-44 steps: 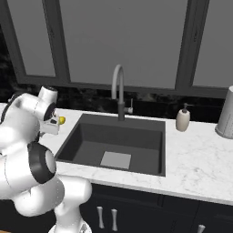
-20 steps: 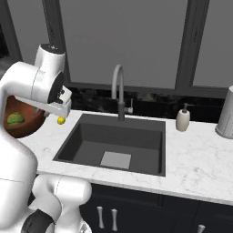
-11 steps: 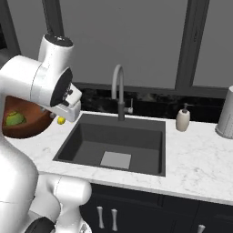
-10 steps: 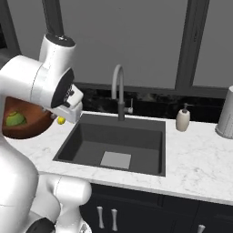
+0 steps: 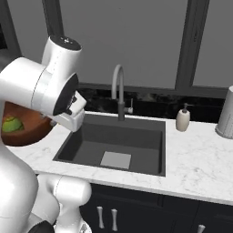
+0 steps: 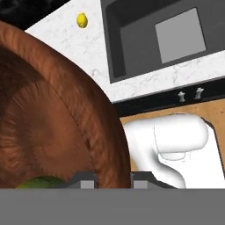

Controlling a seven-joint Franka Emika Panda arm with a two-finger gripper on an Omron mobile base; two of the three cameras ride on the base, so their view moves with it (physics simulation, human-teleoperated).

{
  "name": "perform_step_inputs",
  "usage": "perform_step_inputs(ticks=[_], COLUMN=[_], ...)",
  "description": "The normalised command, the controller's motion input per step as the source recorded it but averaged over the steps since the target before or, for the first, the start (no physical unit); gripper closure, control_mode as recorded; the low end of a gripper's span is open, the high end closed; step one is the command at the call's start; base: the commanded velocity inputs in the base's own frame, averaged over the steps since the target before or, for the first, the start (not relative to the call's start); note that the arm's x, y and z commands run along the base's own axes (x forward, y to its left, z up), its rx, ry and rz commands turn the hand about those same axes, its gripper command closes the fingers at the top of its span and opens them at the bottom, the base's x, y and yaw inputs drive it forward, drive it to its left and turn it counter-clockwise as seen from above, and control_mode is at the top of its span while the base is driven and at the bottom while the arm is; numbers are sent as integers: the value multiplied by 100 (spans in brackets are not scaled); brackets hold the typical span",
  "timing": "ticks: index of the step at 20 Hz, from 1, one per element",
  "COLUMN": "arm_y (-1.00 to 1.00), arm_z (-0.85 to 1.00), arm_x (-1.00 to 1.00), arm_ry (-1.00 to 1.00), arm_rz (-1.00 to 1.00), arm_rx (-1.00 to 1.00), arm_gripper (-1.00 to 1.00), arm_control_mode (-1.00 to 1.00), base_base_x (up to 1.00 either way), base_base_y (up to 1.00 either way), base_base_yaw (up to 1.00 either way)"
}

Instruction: Pick the lime from the sink and place it in the bowl. Then pick the bowl and place it in the microwave. Then close the microwave door and press the start button.

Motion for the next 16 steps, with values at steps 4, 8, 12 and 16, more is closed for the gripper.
perform_step_inputs(ticks=[4, 8, 12, 16], arm_y=[0, 0, 0, 0], arm_z=[0, 0, 0, 0], arm_x=[0, 0, 0, 0], arm_ry=[0, 0, 0, 0], arm_rz=[0, 0, 0, 0], arm_rx=[0, 0, 0, 0], arm_gripper=[100, 100, 100, 100], arm_control_mode=[100, 100, 100, 100], base_base_x=[-84, -87, -55, -33], base_base_y=[0, 1, 0, 8], base_base_yaw=[0, 20, 67, 96])
